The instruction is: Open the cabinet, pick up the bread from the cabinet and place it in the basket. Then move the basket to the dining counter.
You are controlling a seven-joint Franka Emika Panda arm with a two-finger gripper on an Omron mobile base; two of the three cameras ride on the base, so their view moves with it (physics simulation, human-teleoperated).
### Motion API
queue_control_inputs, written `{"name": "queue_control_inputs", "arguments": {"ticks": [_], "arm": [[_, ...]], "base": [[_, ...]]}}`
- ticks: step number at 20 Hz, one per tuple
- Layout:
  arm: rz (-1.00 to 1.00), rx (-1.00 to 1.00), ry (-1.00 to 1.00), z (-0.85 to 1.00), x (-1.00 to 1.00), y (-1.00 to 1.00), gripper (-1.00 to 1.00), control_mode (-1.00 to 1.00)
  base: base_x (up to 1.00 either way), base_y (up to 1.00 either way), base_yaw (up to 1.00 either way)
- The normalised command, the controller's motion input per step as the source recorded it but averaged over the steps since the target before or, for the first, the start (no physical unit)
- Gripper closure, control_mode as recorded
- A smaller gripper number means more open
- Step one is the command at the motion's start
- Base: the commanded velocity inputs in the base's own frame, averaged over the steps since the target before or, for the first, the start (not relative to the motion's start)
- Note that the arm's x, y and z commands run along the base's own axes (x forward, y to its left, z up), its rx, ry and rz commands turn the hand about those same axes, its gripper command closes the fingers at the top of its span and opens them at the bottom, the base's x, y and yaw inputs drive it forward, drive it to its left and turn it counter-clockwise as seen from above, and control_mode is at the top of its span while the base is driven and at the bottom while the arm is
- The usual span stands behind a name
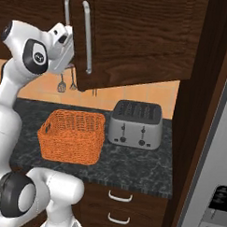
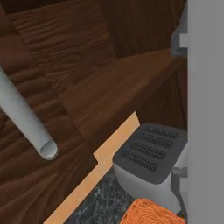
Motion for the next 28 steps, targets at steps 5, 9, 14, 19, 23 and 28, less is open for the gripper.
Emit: {"name": "queue_control_inputs", "arguments": {"ticks": [5, 9, 14, 19, 23, 28], "arm": [[-0.17, 0.0, 0.06, 0.0, -0.18, -0.77, -1.0, -1.0], [-0.2, 0.06, -0.09, 0.0, -1.0, -0.94, -1.0, -1.0], [-0.19, 0.2, -0.05, 0.0, -0.81, -1.0, -1.0, -1.0], [-0.17, 0.25, -0.18, 0.05, -0.32, -1.0, -1.0, -1.0], [-0.2, 0.33, -0.18, 0.0, -0.07, -1.0, -1.0, -1.0], [-0.17, 0.31, -0.28, -0.2, -0.22, 0.19, -1.0, -1.0]], "base": [[0.0, 0.0, 0.0], [0.0, 0.0, 0.0], [0.0, 0.0, 0.0], [0.0, 0.0, 0.0], [0.0, 0.0, 0.0], [0.0, 0.0, 0.0]]}}
